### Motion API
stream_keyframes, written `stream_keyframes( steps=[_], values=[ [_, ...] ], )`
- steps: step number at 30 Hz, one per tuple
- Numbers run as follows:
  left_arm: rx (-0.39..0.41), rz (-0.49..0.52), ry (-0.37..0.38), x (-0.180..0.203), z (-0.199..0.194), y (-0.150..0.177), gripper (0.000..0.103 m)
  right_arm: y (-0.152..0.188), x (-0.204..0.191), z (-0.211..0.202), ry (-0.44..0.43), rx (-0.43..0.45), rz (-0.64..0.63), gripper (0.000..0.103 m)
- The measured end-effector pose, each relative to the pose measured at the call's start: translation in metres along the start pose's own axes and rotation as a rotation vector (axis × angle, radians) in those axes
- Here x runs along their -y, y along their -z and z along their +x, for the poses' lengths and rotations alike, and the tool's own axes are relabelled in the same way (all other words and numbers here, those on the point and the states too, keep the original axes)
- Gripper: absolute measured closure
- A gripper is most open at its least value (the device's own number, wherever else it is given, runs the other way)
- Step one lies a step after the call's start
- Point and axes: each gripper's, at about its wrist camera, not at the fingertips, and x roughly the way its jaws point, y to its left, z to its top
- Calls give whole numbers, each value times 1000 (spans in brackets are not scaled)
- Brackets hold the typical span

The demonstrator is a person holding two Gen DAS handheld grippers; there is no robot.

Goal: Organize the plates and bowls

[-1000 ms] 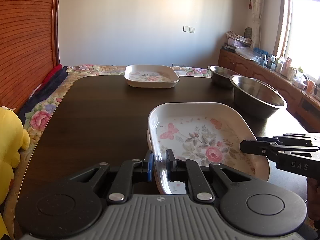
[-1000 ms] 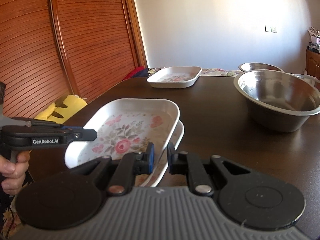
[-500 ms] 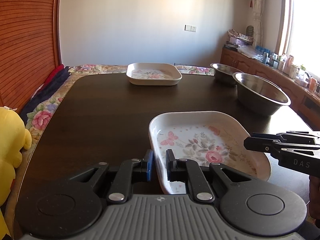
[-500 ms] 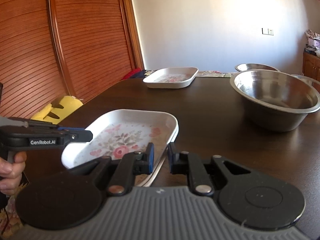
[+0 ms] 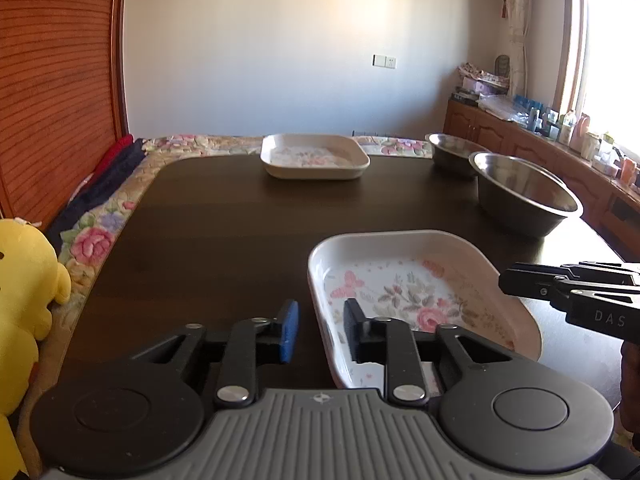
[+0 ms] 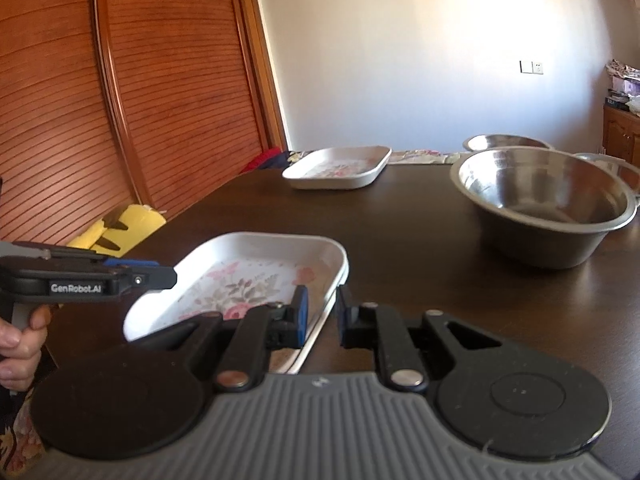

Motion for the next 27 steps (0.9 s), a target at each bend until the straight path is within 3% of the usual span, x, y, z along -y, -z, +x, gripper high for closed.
stream_keyframes(
  steps=[9,11,24,27],
  values=[
    [47,28,3,3,-14,-13,46,-13,2,-14,11,39,-10,83],
    [53,35,5,3,-15,-15,45,-16,2,-16,12,48,-19,73],
    [78,59,18,3,-5,-35,41,-58,4,5,29,17,-108,72],
    [78,79,10,3,2,-42,41,-72,7,12,29,13,-111,66]
  ],
)
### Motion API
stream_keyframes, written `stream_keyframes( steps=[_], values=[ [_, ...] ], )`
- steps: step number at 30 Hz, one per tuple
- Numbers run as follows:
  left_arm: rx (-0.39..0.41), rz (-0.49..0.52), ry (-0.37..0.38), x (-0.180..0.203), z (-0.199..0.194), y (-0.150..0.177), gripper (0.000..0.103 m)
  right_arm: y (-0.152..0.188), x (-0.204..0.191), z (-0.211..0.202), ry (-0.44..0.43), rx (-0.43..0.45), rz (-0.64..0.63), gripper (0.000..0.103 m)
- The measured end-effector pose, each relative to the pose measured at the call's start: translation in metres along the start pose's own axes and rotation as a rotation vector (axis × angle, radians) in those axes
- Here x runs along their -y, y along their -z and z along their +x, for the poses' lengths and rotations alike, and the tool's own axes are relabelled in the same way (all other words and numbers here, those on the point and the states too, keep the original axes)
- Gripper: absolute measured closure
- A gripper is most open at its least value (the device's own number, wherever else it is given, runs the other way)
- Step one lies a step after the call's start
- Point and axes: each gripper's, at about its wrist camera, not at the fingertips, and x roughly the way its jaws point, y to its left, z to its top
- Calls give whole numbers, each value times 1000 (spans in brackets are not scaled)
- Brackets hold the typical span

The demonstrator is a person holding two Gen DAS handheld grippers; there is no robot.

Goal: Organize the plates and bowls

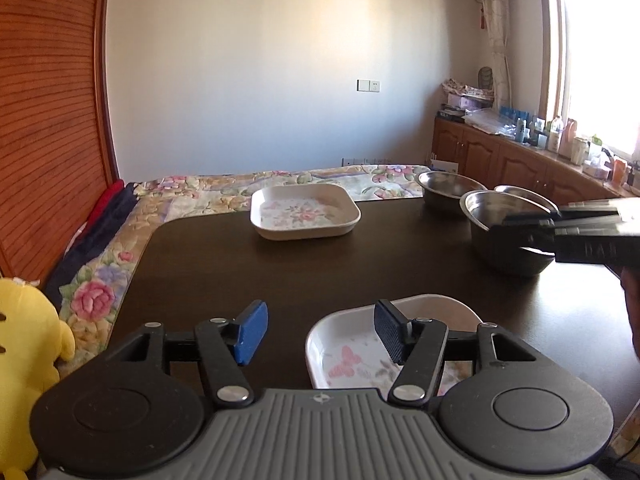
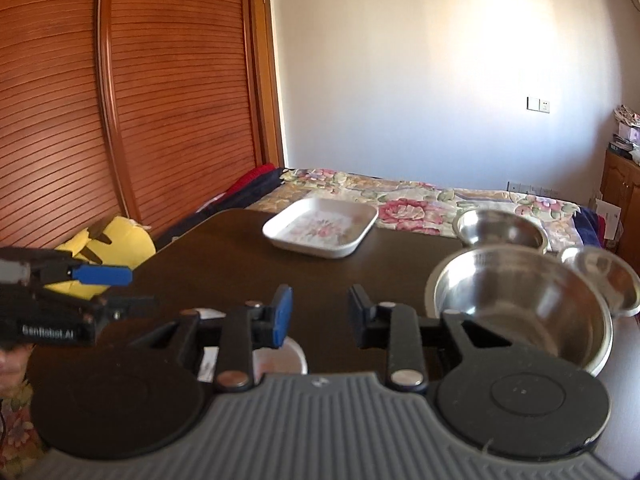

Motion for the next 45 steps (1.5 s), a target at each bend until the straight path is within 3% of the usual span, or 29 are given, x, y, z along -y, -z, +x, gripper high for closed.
stream_keyframes(
  steps=[2,8,19,29,45],
  values=[
    [-1,3,-1,-2,5,-6,39,-7,2,7,2,-5,0,58],
    [-6,4,7,-14,24,-24,31,-23,3,37,-13,-45,11,58],
    [-38,18,-8,-45,85,-61,31,-46,12,108,8,-142,28,58],
    [-39,-44,-39,-71,131,-69,45,-47,13,157,64,-166,82,58],
    [-84,-31,-23,-80,182,-81,62,-37,20,191,122,-221,137,66]
  ],
)
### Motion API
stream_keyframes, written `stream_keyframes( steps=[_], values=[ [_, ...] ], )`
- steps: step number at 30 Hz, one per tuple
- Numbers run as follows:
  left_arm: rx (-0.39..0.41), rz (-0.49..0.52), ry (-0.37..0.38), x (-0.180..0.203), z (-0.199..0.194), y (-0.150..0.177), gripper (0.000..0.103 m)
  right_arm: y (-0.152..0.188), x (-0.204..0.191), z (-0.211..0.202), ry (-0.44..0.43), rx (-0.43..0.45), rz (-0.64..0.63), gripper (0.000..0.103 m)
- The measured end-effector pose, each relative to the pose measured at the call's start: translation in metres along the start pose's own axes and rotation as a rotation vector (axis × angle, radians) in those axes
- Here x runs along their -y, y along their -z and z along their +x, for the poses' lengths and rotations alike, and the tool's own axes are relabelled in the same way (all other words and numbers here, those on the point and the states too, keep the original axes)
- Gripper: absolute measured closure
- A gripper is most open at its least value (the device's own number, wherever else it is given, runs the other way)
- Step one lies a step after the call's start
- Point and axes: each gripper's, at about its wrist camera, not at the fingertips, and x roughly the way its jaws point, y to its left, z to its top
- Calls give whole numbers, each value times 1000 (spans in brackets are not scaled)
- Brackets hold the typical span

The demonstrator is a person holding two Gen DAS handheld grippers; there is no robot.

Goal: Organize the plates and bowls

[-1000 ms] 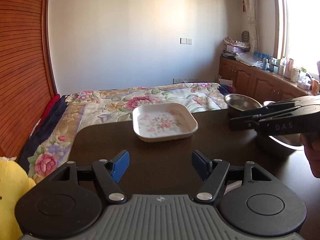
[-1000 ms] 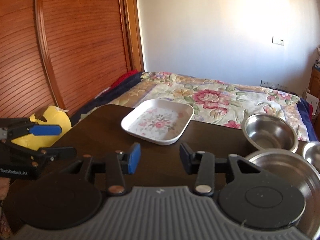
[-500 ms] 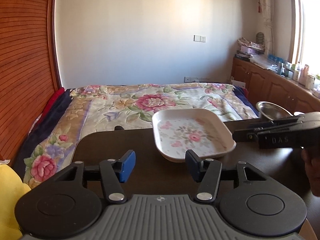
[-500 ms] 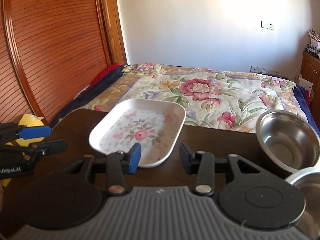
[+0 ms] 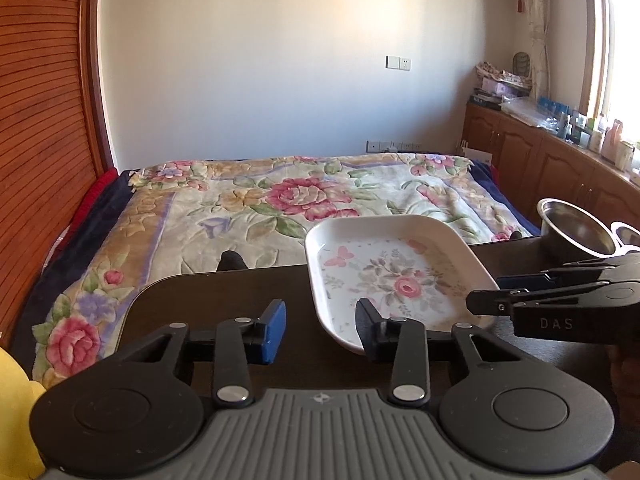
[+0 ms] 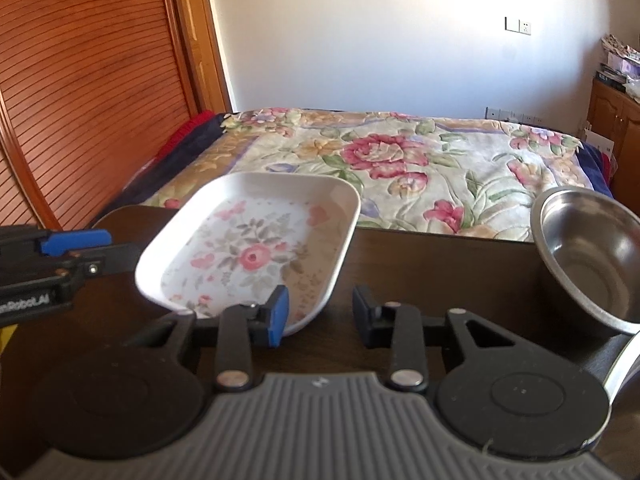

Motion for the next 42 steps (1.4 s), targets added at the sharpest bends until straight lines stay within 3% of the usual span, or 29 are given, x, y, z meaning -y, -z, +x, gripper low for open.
stream_keyframes(
  steps=[11,14,17,22,42],
  values=[
    [-33,10,20,1,23,-1,67,-2,5,5,7,-3,40,76],
    [-48,-2,30,1,30,-2,72,-2,5,5,14,0,36,82],
    [-66,-6,33,1,36,-1,83,-3,8,5,6,-1,49,89],
    [-70,-30,49,0,37,0,90,-3,10,4,-5,-4,65,89],
    [-115,-73,57,-1,23,2,90,-2,15,-1,-42,-12,85,89]
  ],
)
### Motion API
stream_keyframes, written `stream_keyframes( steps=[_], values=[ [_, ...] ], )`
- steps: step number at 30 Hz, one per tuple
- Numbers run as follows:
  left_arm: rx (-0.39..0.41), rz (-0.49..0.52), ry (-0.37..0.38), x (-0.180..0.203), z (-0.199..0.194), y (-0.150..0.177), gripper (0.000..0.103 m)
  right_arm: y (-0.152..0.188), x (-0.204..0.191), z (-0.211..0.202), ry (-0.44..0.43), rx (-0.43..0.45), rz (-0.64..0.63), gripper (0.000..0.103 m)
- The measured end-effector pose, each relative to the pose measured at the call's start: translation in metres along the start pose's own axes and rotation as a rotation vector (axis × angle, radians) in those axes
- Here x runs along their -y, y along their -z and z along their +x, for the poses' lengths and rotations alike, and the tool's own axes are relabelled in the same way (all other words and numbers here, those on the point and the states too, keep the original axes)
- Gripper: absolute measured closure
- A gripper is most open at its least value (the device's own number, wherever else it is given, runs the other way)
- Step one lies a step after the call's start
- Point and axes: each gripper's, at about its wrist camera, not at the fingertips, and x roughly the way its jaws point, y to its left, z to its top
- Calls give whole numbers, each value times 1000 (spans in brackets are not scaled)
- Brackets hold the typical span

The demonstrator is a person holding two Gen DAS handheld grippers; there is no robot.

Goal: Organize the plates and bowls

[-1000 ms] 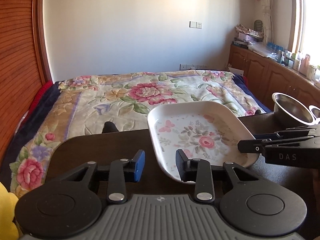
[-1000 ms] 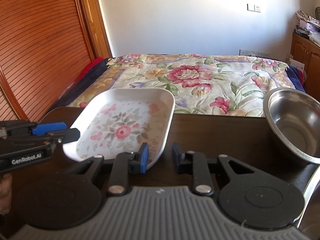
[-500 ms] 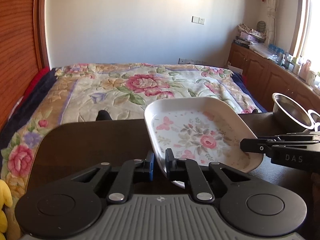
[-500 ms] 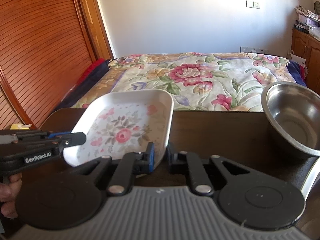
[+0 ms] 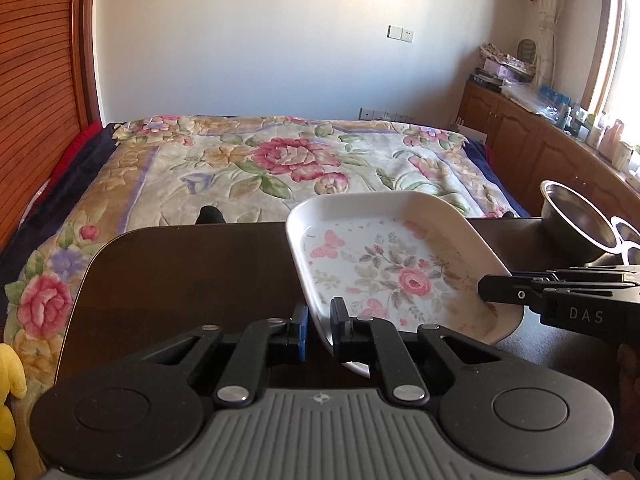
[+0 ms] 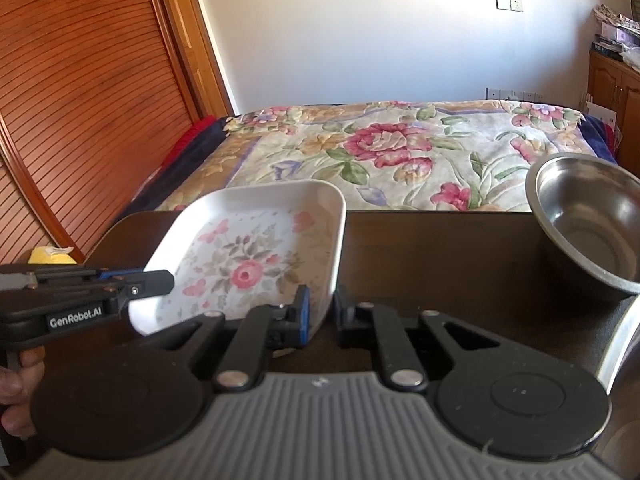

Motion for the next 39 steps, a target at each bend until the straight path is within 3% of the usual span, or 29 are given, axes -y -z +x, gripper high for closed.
stream_keyframes(
  steps=[9,39],
  values=[
    [15,-7,7,4,-32,11,89,3,0,-24,-37,31,-13,89],
    [184,46,32,57,-170,29,88,27,-5,-152,-83,204,-49,89]
  ],
)
